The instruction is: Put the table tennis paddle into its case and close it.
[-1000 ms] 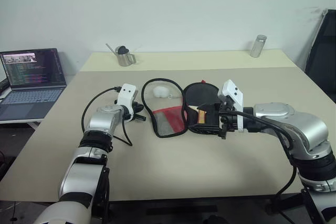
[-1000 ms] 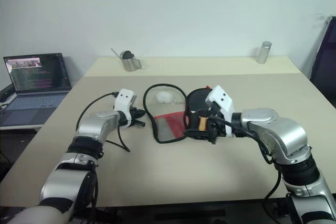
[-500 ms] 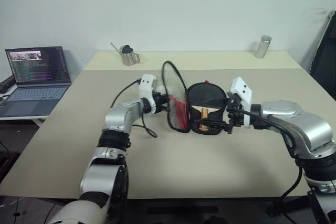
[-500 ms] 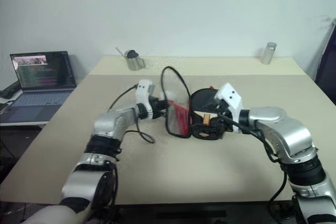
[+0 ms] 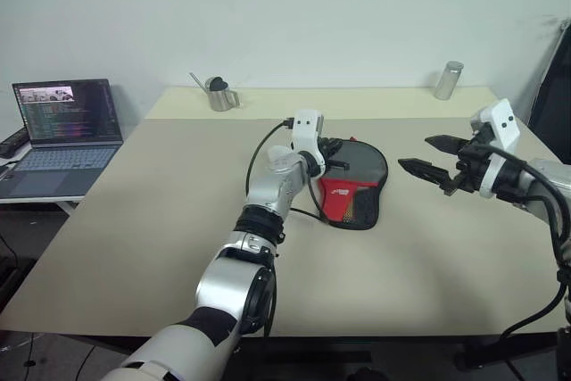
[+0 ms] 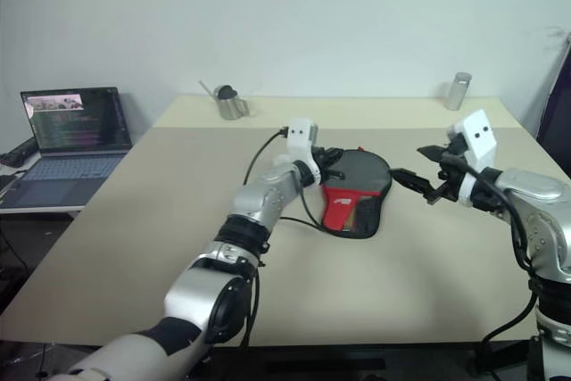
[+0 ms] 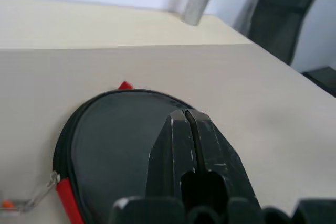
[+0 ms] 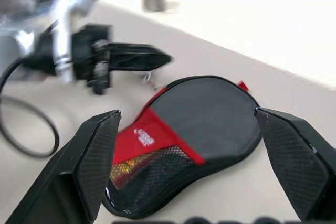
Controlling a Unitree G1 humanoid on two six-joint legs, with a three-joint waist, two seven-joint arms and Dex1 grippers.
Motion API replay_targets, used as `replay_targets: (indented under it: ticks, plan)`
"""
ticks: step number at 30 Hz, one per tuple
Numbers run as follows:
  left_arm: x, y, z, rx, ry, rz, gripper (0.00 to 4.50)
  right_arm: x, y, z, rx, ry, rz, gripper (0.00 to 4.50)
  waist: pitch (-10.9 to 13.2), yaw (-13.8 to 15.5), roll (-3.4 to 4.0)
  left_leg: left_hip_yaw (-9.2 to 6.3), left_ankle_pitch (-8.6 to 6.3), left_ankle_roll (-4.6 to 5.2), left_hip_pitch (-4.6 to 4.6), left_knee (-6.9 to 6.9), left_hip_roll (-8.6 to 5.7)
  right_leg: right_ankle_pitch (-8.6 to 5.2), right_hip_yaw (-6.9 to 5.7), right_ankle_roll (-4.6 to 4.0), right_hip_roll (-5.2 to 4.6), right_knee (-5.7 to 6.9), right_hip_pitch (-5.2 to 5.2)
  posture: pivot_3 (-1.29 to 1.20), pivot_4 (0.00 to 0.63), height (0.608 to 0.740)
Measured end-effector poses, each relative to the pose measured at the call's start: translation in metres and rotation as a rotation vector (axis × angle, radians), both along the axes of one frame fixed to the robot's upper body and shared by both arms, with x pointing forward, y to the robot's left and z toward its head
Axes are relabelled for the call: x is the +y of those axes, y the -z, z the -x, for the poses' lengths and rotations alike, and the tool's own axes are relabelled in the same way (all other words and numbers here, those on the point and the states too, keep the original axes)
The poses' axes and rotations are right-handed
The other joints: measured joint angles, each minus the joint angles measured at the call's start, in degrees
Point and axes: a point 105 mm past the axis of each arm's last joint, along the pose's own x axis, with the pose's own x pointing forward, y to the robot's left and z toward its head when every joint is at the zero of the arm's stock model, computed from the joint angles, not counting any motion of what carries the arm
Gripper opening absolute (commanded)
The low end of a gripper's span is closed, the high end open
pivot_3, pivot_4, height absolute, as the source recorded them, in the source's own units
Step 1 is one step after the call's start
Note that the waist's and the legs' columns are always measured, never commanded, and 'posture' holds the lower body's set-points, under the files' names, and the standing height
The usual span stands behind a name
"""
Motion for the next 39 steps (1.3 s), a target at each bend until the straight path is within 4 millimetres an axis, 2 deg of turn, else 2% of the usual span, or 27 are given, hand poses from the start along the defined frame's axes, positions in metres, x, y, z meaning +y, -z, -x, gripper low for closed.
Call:
replay_targets:
  ticks: [1, 4, 6, 8, 11, 14, 15, 17, 21, 27, 30, 35, 39]
  plan:
    - [0.011, -0.007, 0.003, -0.034, 0.028, -0.016, 0.03, 0.002, 0.009, -0.004, 0.054, 0.027, -0.044, 4.50, 0.0, -0.3, 0.02, 0.01, 0.01, -0.01, 0.01, -0.01, -0.01, 0.00, 0.06, -0.01, 0.00, 0.05, -0.04, 0.00, 0.150, 0.740]
    - [0.057, -0.017, 0.023, -0.099, 0.135, -0.119, 0.62, 0.014, 0.046, -0.015, 0.258, 0.121, -0.202, 4.50, -0.1, -1.3, 0.15, 0.04, 0.02, -0.03, 0.10, -0.07, 0.02, 0.00, 0.47, -0.03, 0.05, 0.09, -0.05, 0.00, 0.150, 0.740]
    - [0.085, -0.008, 0.037, -0.077, 0.177, -0.193, 1.26, 0.024, 0.076, -0.018, 0.408, 0.177, -0.281, 4.50, -0.1, -1.3, 0.24, 0.06, 0.03, -0.03, 0.09, -0.06, -0.02, 0.00, 0.54, -0.03, 0.06, 0.09, -0.09, 0.00, 0.150, 0.740]
    - [0.100, 0.006, 0.050, -0.040, 0.221, -0.239, 2.05, 0.034, 0.093, -0.020, 0.492, 0.204, -0.321, 4.50, -0.2, -1.0, 0.27, 0.01, 0.03, -0.02, 0.06, -0.03, -0.08, 0.00, 0.52, -0.02, 0.05, 0.07, -0.08, 0.00, 0.150, 0.740]
    - [0.122, 0.026, 0.072, 0.024, 0.271, -0.308, 3.13, 0.041, 0.104, -0.025, 0.545, 0.238, -0.356, 4.50, -0.2, -0.7, 0.26, -0.09, 0.04, -0.01, 0.04, -0.02, -0.14, 0.00, 0.44, -0.02, 0.03, 0.01, -0.04, 0.00, 0.150, 0.740]
    - [0.139, 0.035, 0.084, 0.070, 0.276, -0.366, 4.24, 0.043, 0.113, -0.027, 0.593, 0.256, -0.423, 4.50, -0.2, -0.7, 0.26, -0.13, 0.04, 0.00, 0.03, -0.02, -0.14, 0.00, 0.38, -0.02, 0.03, 0.01, -0.02, 0.00, 0.150, 0.740]
    - [0.143, 0.037, 0.088, 0.081, 0.271, -0.375, 4.46, 0.044, 0.116, -0.028, 0.608, 0.258, -0.438, 4.50, -0.2, -0.8, 0.27, -0.11, 0.04, 0.01, 0.06, -0.03, -0.12, 0.00, 0.40, -0.02, 0.04, 0.02, -0.02, 0.00, 0.150, 0.740]
    - [0.149, 0.041, 0.093, 0.110, 0.261, -0.344, 4.46, 0.046, 0.124, -0.030, 0.636, 0.271, -0.473, 4.50, -0.2, -1.0, 0.29, -0.10, 0.04, 0.02, 0.08, -0.03, -0.11, 0.00, 0.42, -0.02, 0.04, 0.07, -0.03, 0.00, 0.150, 0.740]
    - [0.155, 0.046, 0.101, 0.146, 0.237, -0.328, 4.46, 0.049, 0.125, -0.034, 0.648, 0.274, -0.510, 4.50, -0.2, -1.2, 0.29, -0.07, 0.04, 0.04, 0.15, -0.03, -0.09, 0.01, 0.45, -0.02, 0.05, 0.13, 0.02, 0.00, 0.150, 0.740]
    - [0.165, 0.050, 0.096, 0.130, 0.131, -0.394, 4.46, 0.055, 0.126, -0.039, 0.659, 0.269, -0.575, 4.50, -0.3, -1.5, 0.27, 0.04, 0.04, 0.04, 0.33, -0.05, -0.07, 0.01, 0.57, -0.03, 0.07, 0.29, 0.06, 0.00, 0.150, 0.740]
    - [0.165, 0.051, 0.096, 0.131, 0.131, -0.399, 4.46, 0.064, 0.127, -0.040, 0.666, 0.254, -0.593, 4.50, -0.3, -2.0, 0.21, 0.19, 0.04, 0.05, 0.45, -0.05, -0.08, 0.01, 0.73, -0.03, 0.07, 0.47, 0.05, 0.00, 0.150, 0.740]
    - [0.163, 0.050, 0.097, 0.122, 0.136, -0.405, 4.46, 0.093, 0.127, -0.039, 0.694, 0.180, -0.619, 4.50, -0.3, -2.6, 0.21, 0.35, 0.04, 0.05, 0.55, -0.08, -0.02, 0.00, 0.93, -0.03, 0.14, 0.64, -0.01, 0.00, 0.150, 0.740]
    - [0.163, 0.050, 0.096, 0.121, 0.129, -0.409, 4.46, 0.098, 0.126, -0.038, 0.697, 0.169, -0.619, 4.50, -0.3, -2.4, 0.21, 0.35, 0.04, 0.05, 0.54, -0.07, -0.05, 0.00, 0.94, -0.03, 0.13, 0.60, -0.01, 0.00, 0.150, 0.740]
